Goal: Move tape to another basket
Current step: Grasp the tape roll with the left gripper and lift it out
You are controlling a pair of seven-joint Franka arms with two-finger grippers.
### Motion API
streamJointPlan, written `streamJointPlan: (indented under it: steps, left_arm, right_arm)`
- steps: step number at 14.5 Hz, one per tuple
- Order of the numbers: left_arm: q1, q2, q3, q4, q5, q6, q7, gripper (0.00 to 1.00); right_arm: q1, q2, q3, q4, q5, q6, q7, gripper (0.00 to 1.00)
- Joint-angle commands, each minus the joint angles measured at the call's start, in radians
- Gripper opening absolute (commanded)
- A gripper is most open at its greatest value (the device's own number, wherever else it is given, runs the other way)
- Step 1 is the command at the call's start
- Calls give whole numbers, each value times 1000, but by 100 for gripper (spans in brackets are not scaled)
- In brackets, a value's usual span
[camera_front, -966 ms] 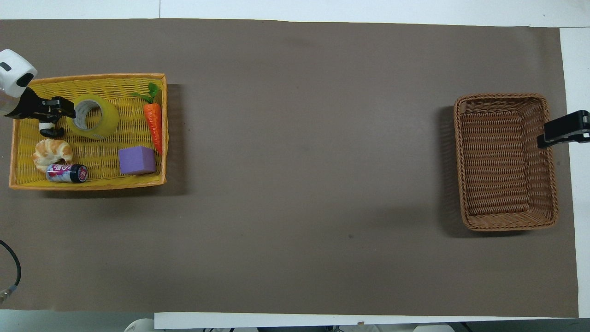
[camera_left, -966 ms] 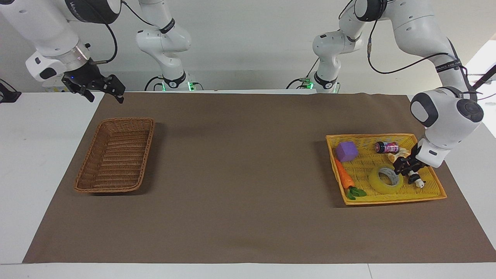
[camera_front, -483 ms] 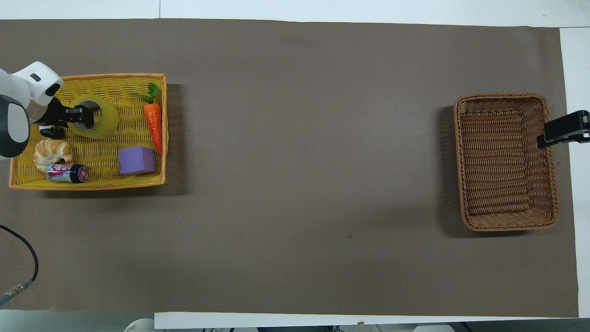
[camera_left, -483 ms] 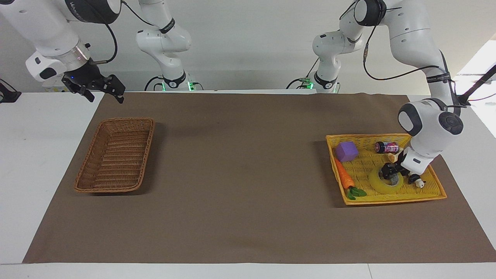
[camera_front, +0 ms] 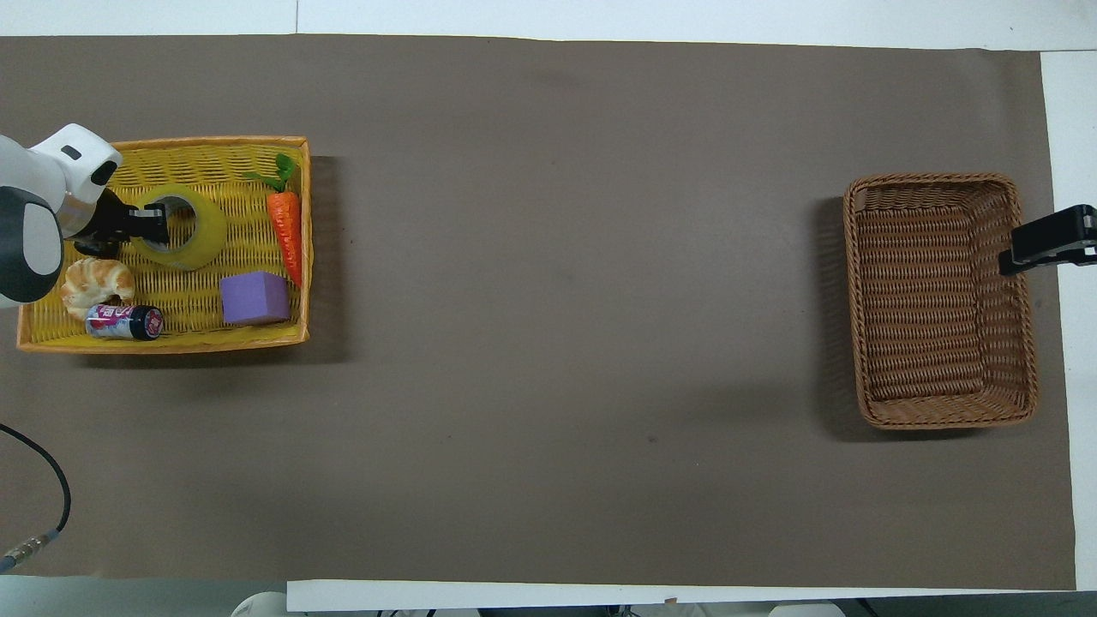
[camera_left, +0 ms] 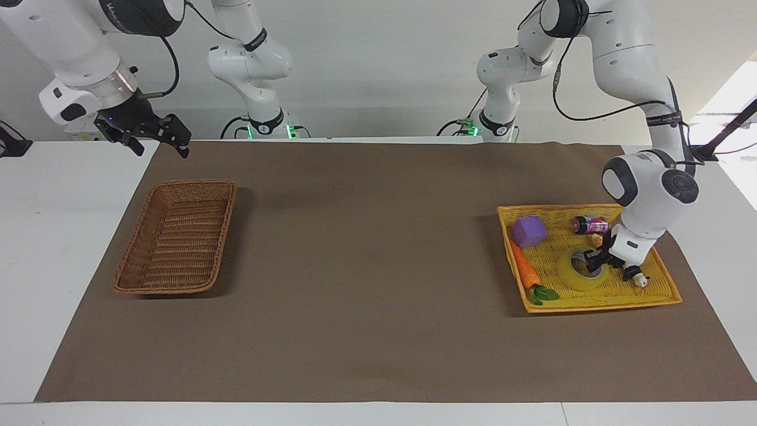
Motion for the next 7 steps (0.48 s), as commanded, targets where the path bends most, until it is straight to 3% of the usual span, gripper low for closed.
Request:
streamJointPlan:
  steps: [1,4,7]
  left_arm:
    - [-10,-24,0,108,-82,-118,-25,0]
    - [-97,-48,0,195,-184,-197,-155,0]
    - [-317,-42,3,241,-181,-186,-452,0]
  right_arm:
    - [0,-26,4,-29,-13,3,1,100]
    - [0,-26,4,-29,-13,3,1,100]
    - [2,-28,11,-30,-13,0,1,100]
